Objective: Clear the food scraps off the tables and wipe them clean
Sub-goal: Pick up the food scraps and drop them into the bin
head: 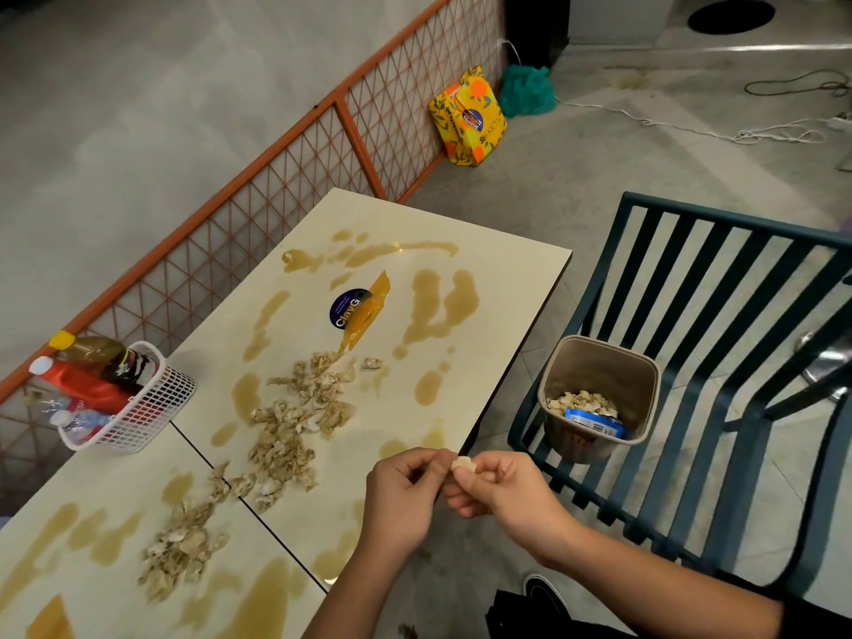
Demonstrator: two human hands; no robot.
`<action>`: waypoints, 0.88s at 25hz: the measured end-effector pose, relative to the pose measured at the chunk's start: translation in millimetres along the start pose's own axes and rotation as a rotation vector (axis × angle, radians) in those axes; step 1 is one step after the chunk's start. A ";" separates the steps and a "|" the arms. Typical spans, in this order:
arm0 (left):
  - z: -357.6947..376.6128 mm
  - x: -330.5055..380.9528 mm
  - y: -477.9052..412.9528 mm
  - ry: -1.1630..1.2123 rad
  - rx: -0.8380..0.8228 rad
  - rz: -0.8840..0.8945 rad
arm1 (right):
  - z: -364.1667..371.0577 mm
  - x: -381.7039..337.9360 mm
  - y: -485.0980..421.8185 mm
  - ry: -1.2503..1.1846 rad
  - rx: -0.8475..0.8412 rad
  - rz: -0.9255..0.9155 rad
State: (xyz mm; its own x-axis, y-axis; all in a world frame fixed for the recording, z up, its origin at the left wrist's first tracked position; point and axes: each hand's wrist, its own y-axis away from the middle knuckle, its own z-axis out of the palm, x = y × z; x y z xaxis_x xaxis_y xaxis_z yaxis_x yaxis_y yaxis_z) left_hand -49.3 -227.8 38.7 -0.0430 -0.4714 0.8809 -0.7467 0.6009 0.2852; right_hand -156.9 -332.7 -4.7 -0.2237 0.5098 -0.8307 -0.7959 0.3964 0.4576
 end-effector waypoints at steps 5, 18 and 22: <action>6.3 -15.0 6.1 0.036 -0.058 -0.106 | -52.0 8.4 -25.9 0.106 0.210 0.031; -34.4 -41.8 19.0 0.110 0.047 -0.268 | -172.7 40.8 -88.2 -0.122 0.486 0.481; -45.8 -47.1 22.7 0.110 0.091 -0.290 | -128.0 43.6 -95.8 0.240 0.308 0.456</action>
State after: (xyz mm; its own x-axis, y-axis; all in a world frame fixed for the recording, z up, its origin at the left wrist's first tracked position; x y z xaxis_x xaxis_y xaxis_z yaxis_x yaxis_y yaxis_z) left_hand -33.8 -162.4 21.0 0.2488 -0.5392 0.8046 -0.7738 0.3890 0.5000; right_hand -162.4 -446.3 -125.4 -0.6533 0.5083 -0.5611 -0.3985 0.3994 0.8257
